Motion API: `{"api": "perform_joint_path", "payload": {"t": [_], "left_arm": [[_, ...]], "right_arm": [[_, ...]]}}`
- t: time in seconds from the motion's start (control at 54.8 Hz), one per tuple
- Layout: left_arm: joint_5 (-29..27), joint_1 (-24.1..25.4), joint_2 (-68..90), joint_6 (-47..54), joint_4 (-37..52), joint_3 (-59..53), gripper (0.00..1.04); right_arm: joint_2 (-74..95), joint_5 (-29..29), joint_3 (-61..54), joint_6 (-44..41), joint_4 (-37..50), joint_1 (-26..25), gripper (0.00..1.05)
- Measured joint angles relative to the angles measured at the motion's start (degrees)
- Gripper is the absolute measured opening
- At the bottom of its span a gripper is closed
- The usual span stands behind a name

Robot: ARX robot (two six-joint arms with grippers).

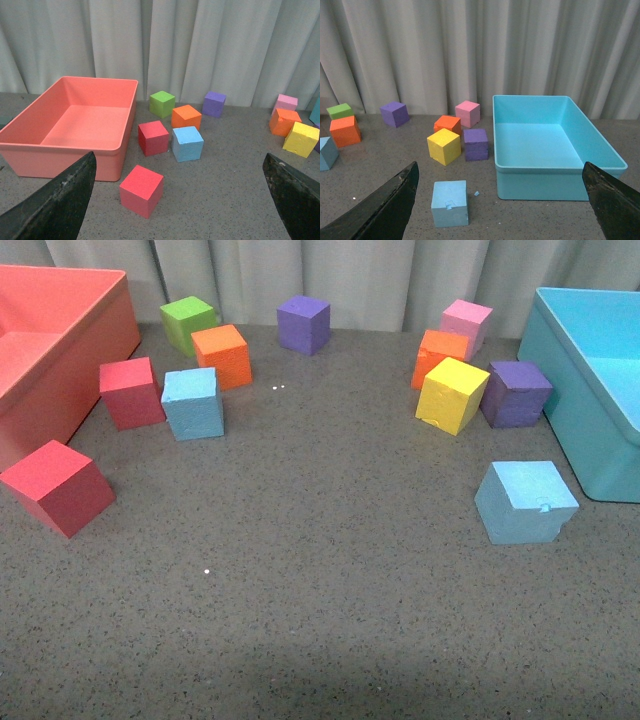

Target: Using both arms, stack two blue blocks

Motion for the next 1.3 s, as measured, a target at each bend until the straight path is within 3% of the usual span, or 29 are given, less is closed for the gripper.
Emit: {"api": "perform_joint_path", "payload": {"t": [1.296], "left_arm": [[0.0,0.0,0.0,0.0,0.0,0.0,0.98]], "right_arm": [[0.0,0.0,0.0,0.0,0.0,0.0,0.95]]}}
